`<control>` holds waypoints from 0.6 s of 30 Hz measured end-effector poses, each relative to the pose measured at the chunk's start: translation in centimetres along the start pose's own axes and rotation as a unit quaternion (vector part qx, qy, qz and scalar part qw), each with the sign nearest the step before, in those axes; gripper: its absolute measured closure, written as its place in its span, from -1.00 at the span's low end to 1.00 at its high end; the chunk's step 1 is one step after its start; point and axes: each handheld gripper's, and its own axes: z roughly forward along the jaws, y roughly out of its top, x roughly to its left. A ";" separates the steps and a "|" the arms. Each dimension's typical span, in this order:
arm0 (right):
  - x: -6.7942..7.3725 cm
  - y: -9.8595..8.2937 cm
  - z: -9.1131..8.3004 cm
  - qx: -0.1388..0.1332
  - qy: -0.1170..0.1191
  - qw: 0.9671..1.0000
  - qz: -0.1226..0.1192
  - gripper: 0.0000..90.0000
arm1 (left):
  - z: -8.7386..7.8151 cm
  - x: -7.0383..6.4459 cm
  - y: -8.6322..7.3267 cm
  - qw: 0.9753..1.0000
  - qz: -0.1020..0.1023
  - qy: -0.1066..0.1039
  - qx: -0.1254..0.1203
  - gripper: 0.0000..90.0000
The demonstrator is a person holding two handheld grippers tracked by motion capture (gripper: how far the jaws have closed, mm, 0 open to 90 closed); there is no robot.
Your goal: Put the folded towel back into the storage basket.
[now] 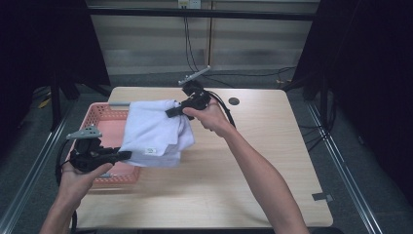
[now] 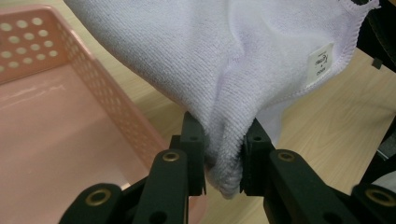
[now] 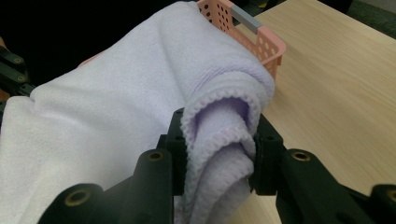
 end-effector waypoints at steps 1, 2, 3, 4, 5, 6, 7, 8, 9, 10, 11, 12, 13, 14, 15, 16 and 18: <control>0.1 0.3 0.2 0.000 0.001 1.000 0.002 0.48 | -0.1 0.1 0.0 1.000 -0.002 0.002 -0.001 0.68; 0.1 0.5 0.4 -0.001 0.001 1.000 0.002 0.48 | -0.4 0.3 -0.1 1.000 -0.001 0.005 0.000 0.68; 0.1 0.9 0.6 -0.002 0.004 1.000 0.002 0.48 | -0.5 0.5 -0.2 1.000 -0.004 0.006 -0.003 0.68; 0.1 0.9 0.6 -0.002 0.004 1.000 0.002 0.48 | -0.5 0.5 -0.2 1.000 -0.004 0.006 -0.003 0.68; 0.2 1.3 1.1 0.000 0.006 1.000 -0.001 0.48 | -0.8 0.6 -0.3 1.000 -0.006 0.010 -0.003 0.68; 0.3 1.5 1.3 0.001 0.009 1.000 -0.001 0.48 | -1.0 0.8 -0.3 1.000 -0.005 0.012 -0.002 0.68; 0.4 1.7 1.5 0.000 0.009 1.000 -0.002 0.48 | -1.2 0.9 -0.4 1.000 -0.006 0.014 -0.003 0.68; 0.5 1.9 1.7 0.002 0.011 1.000 -0.003 0.48 | -1.4 1.0 -0.4 1.000 -0.006 0.016 -0.003 0.68; 0.5 2.0 1.8 0.003 0.010 1.000 -0.005 0.48 | -1.5 1.2 -0.5 1.000 -0.005 0.021 -0.004 0.68; 0.6 2.2 2.0 0.001 0.012 1.000 -0.005 0.48 | -1.6 1.3 -0.6 1.000 -0.006 0.022 -0.005 0.68; 0.7 2.3 2.2 -0.001 0.011 1.000 -0.005 0.48 | -1.8 1.4 -0.7 1.000 -0.008 0.025 -0.005 0.68; 0.8 2.5 2.4 0.001 0.011 1.000 -0.004 0.48 | -2.0 1.6 -0.7 1.000 -0.007 0.027 -0.003 0.68; 0.8 2.5 2.6 0.000 0.013 1.000 -0.007 0.48 | -2.1 1.7 -0.8 1.000 -0.010 0.028 -0.008 0.68; 0.9 2.6 2.7 0.001 0.012 1.000 -0.003 0.48 | -2.3 1.8 -0.9 0.999 -0.010 0.030 -0.008 0.68; 0.9 2.7 3.0 0.000 0.014 1.000 -0.006 0.48 | -2.3 1.8 -0.9 0.999 -0.010 0.030 -0.008 0.68; 1.0 2.8 3.2 0.000 0.016 1.000 -0.005 0.48 | -2.5 2.0 -1.0 0.999 -0.013 0.033 -0.009 0.68; 1.1 3.0 3.6 0.000 0.017 1.000 -0.004 0.48 | -2.6 2.3 -1.1 0.999 -0.019 0.034 -0.006 0.68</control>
